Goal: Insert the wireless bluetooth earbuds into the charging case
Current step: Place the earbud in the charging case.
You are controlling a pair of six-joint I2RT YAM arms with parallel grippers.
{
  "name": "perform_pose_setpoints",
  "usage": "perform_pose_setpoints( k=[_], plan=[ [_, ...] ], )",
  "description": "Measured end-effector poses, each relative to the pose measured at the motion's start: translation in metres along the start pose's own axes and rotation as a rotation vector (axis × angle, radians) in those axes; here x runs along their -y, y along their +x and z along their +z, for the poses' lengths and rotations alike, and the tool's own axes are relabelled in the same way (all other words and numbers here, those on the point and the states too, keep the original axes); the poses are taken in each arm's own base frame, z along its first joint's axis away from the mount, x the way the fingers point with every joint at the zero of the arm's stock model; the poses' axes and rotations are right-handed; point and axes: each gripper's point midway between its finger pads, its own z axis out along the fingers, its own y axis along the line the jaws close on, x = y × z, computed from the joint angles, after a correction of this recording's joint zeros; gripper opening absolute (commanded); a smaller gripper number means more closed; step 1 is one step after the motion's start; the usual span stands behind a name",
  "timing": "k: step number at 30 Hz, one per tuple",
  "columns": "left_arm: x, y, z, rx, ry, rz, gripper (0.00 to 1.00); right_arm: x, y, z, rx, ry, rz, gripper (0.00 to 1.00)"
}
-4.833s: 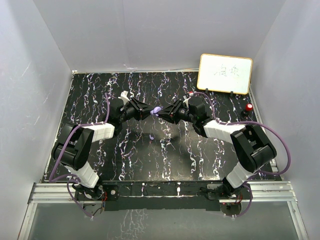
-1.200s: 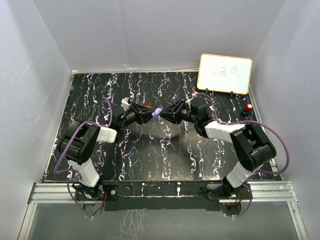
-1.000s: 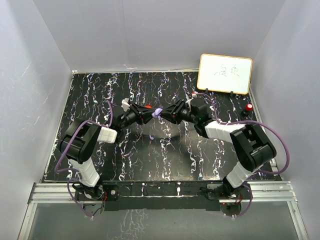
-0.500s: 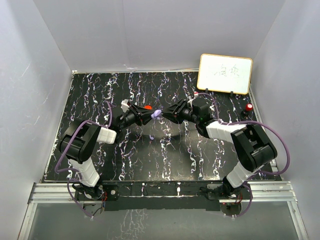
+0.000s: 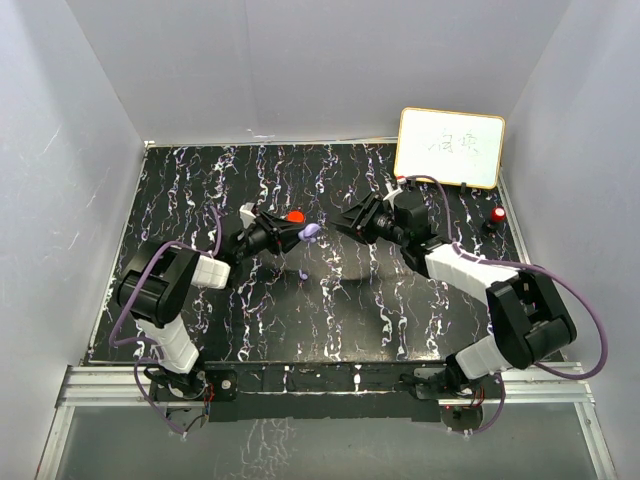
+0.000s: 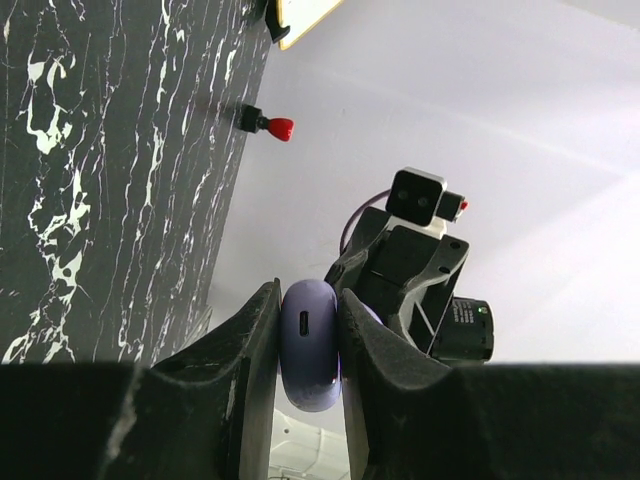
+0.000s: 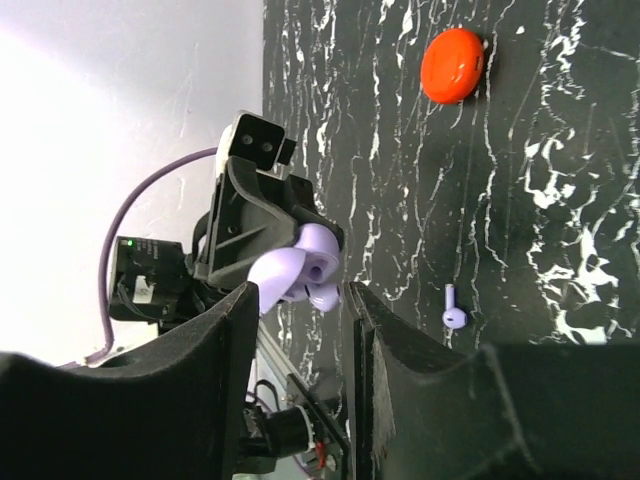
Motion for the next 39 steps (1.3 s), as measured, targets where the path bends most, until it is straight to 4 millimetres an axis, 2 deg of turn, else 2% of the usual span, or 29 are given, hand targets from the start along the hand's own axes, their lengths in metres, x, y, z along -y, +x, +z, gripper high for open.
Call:
perform_pose_setpoints(
  k=[7, 15, 27, 39],
  plan=[
    [0.0, -0.003, -0.004, 0.018, 0.01, -0.051, 0.0, 0.007, -0.004, -0.01, 0.029, 0.056, -0.087, 0.38],
    [0.011, -0.006, -0.008, 0.048, 0.067, -0.115, 0.0, 0.029, 0.002, -0.011, 0.01, 0.159, -0.194, 0.4],
    [-0.01, -0.016, -0.017, 0.117, 0.067, -0.27, 0.0, 0.019, 0.022, 0.015, -0.023, 0.211, -0.454, 0.4],
    [-0.016, -0.023, -0.02, 0.156, 0.081, -0.336, 0.0, 0.033, 0.037, 0.028, -0.038, 0.282, -0.56, 0.4]
  ],
)
